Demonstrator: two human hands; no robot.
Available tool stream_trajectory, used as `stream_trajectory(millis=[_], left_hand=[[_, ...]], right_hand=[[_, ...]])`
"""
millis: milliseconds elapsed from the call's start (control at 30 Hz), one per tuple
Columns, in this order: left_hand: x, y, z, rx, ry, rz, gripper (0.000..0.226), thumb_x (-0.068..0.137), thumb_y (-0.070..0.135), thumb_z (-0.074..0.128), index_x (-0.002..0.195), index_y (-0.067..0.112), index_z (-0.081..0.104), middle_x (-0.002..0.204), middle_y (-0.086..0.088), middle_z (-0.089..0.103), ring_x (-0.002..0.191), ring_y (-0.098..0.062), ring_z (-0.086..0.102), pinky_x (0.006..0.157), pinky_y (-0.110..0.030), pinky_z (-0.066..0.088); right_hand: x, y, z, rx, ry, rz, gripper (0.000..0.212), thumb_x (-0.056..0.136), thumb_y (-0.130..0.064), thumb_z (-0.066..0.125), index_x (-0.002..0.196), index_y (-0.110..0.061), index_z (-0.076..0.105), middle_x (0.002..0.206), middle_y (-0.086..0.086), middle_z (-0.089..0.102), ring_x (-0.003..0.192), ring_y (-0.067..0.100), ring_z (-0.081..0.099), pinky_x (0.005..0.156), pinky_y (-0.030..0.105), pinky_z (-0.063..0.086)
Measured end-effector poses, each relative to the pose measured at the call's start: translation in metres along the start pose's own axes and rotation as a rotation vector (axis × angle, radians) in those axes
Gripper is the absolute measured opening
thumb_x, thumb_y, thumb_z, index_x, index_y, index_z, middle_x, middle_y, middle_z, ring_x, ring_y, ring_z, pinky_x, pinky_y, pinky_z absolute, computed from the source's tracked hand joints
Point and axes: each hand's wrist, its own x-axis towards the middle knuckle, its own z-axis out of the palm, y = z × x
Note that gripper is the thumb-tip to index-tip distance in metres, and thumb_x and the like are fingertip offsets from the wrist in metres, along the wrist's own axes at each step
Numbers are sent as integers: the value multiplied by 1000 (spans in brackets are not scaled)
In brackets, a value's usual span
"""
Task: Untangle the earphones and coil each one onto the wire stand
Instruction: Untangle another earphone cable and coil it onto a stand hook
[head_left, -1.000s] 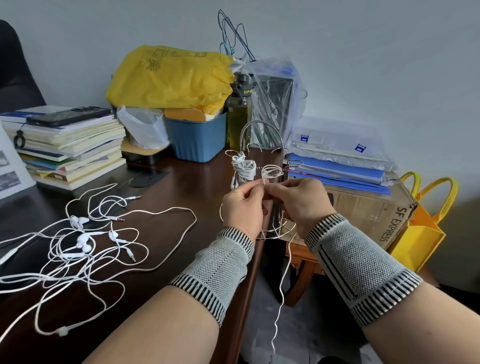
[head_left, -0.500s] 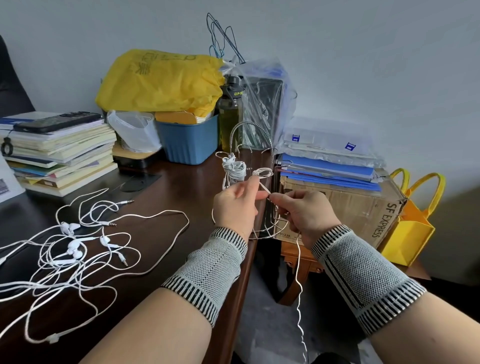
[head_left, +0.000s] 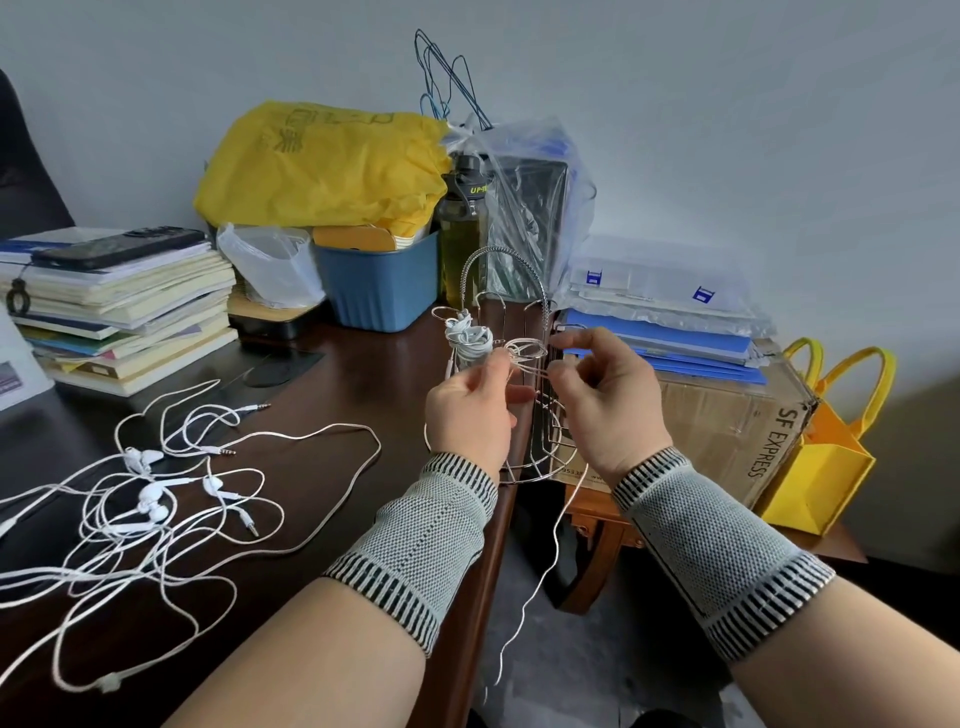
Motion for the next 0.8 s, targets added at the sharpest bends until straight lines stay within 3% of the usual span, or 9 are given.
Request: stream_trajectory(millis=[67, 167, 267, 367, 567, 800], left_hand=[[1, 0, 0, 2, 8, 10, 26, 90, 37, 64, 71, 21, 71, 62, 4, 71, 71, -29, 70, 55, -27, 44], [2, -2, 0, -7, 8, 2, 27, 91, 37, 63, 71, 20, 71, 63, 1, 72, 66, -26, 68, 53, -26, 42], [4, -5, 0, -16, 20, -1, 28, 89, 39, 64, 71, 19, 72, 68, -12, 72, 60, -25, 65, 51, -25, 39], [3, -4, 0, -46, 16, -11, 26, 91, 35, 63, 75, 17, 71, 66, -2, 73, 63, -24, 65, 47, -23, 37], [-2, -2, -1, 5, -11, -18, 27, 94, 34, 59, 86, 13, 73, 68, -4, 74, 39, -9, 46, 41, -18, 33], [-2, -1, -2, 26, -35, -12, 22, 91, 33, 62, 79, 16, 69, 72, -1, 75, 37, -6, 39, 39, -16, 30]], right_hand=[[-2, 0, 0, -119, -31, -127, 24, 88, -8, 59, 102, -26, 67, 54, -11, 47, 48, 5, 44, 54, 17, 40], [2, 0, 0, -215, -61, -138, 24, 90, -9, 57, 105, -23, 70, 52, -13, 48, 48, 1, 49, 51, 10, 37], [8, 4, 0, -136, -68, -35, 19, 91, -12, 58, 100, -22, 71, 55, -12, 53, 45, 2, 47, 51, 17, 38], [10, 6, 1, -84, -90, 22, 16, 90, -13, 60, 88, -26, 69, 57, -13, 56, 47, 1, 47, 56, 22, 40], [1, 10, -5, -20, -76, 63, 14, 89, -16, 62, 81, -23, 71, 56, -12, 59, 46, 0, 47, 54, 22, 40], [-5, 14, -21, 74, -75, 160, 19, 85, -7, 63, 68, -16, 67, 58, -6, 59, 50, 2, 49, 52, 17, 42]])
